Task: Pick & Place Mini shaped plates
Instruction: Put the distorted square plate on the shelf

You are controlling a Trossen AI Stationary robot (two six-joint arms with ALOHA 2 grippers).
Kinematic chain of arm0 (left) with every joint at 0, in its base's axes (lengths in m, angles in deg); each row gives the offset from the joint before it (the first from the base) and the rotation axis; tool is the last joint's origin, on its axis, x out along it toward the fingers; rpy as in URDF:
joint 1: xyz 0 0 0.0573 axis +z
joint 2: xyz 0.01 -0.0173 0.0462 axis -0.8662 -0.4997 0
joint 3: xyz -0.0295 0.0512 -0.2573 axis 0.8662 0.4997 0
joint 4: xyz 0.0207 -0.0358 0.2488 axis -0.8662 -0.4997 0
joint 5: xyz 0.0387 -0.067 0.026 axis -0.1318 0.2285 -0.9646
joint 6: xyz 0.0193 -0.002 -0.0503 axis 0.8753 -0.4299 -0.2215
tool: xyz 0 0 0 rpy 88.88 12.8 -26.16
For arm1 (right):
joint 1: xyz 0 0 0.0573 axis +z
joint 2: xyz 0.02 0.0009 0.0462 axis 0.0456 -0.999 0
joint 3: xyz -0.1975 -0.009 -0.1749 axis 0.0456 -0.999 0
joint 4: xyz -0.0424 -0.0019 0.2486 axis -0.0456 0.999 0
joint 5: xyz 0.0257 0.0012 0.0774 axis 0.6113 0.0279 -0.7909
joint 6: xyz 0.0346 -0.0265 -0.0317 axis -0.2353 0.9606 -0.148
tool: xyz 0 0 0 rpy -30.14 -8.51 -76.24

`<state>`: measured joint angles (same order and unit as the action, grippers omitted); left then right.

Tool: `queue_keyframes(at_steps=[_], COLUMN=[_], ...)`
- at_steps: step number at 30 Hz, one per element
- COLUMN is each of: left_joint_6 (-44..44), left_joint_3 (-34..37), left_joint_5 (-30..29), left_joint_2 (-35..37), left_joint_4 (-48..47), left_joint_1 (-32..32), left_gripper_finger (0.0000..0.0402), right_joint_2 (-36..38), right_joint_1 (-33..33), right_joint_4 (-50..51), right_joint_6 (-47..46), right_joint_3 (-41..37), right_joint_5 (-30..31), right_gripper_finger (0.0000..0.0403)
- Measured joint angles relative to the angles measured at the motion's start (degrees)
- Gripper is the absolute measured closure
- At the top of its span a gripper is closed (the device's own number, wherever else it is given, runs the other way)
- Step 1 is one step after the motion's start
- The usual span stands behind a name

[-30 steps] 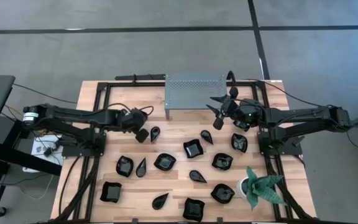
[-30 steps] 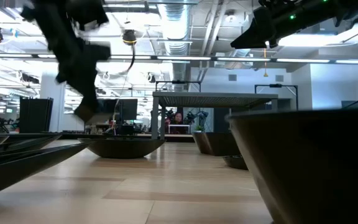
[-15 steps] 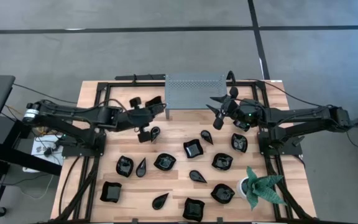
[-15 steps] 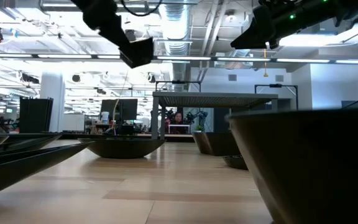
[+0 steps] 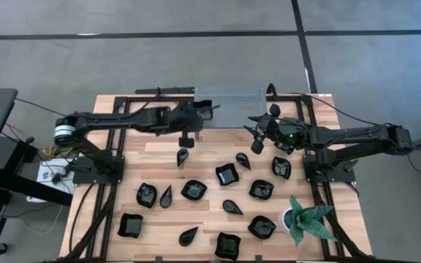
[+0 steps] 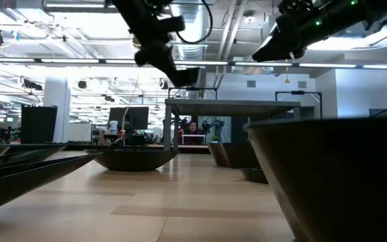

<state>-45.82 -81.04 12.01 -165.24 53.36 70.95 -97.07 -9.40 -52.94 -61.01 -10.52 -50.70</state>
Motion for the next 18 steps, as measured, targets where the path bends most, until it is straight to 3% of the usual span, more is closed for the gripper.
queue_keyframes(at_steps=[4,10,18], left_joint_6=[3.24,5.66,5.71], left_joint_3=[-0.50,-0.50,-0.50], left_joint_5=[6.10,6.34,7.53], left_joint_2=[-3.33,-5.40,-5.04], left_joint_4=[0.86,2.52,3.38], left_joint_1=[4.70,8.65,8.53], left_gripper_finger=[0.0394,0.0391,0.0389], right_joint_2=[0.00,0.00,0.00], right_joint_1=[-0.04,-0.04,-0.04], right_joint_4=[0.39,1.38,1.52], right_joint_6=[-0.09,-0.07,1.54], right_joint_3=[0.00,0.00,0.00], right_joint_5=[0.00,0.00,0.00], right_gripper_finger=[0.0237,0.0238,0.0239])
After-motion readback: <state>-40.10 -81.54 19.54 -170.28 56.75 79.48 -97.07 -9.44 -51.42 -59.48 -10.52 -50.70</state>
